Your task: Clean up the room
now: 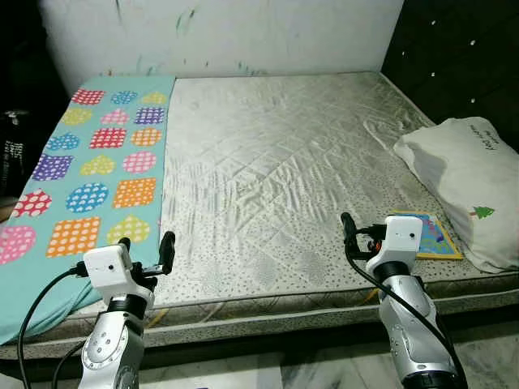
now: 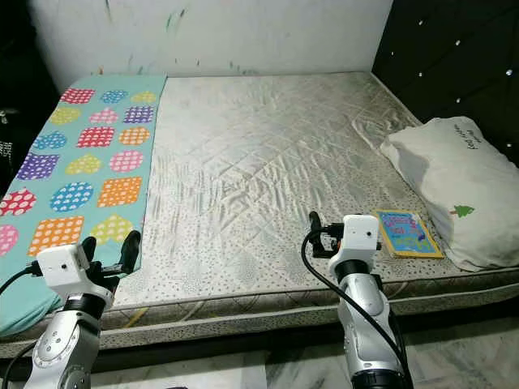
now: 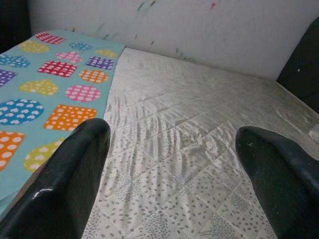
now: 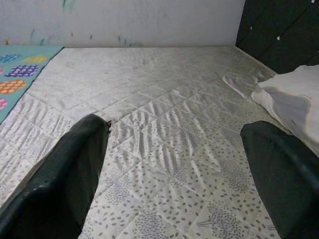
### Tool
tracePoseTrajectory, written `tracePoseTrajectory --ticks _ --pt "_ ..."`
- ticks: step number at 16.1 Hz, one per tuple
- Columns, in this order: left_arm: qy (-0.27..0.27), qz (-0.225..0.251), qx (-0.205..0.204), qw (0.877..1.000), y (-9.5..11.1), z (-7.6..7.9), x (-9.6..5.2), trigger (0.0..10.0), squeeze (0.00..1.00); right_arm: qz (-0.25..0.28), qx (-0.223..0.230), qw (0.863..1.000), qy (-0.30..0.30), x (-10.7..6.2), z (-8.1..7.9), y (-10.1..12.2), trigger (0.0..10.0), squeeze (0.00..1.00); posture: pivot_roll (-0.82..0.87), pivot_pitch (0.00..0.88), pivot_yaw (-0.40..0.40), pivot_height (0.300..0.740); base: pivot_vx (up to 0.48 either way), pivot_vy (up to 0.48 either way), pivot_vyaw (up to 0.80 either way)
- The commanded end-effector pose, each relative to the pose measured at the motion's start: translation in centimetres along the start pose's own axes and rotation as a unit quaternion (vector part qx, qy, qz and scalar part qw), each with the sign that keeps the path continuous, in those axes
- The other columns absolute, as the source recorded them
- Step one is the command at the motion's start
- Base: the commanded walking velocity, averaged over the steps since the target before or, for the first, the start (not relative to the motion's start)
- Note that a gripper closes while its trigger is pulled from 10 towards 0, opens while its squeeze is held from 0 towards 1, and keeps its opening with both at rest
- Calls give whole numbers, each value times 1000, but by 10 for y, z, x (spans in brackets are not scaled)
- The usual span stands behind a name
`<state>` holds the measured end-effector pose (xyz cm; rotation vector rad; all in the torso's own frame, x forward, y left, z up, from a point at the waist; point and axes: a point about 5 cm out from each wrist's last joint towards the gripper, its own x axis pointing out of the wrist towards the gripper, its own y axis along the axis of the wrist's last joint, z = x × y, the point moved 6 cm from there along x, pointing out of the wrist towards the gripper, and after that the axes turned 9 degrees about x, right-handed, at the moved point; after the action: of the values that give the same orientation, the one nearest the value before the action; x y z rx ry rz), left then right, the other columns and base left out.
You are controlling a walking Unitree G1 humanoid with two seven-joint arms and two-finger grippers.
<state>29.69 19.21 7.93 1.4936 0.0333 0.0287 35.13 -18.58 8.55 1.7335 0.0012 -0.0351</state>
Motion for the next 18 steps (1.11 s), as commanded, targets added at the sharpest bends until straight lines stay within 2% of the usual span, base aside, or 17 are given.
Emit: tracePoseTrajectory --ticks 1,12,18 --pt "-7 -7 3 1000 -2 1 1 10000 0 7 -1 1000 -1 1 1 4 10000 0 67 39 7 740 251 0 0" --pt "-11 -8 7 1000 -2 3 3 10000 0 6 -2 1000 0 1 1 3 10000 0 65 37 12 740 293 0 0" --pt "9 -12 6 1000 -5 0 3 10000 0 5 -6 1000 -1 0 3 2 10000 0 61 38 11 740 0 0 0"
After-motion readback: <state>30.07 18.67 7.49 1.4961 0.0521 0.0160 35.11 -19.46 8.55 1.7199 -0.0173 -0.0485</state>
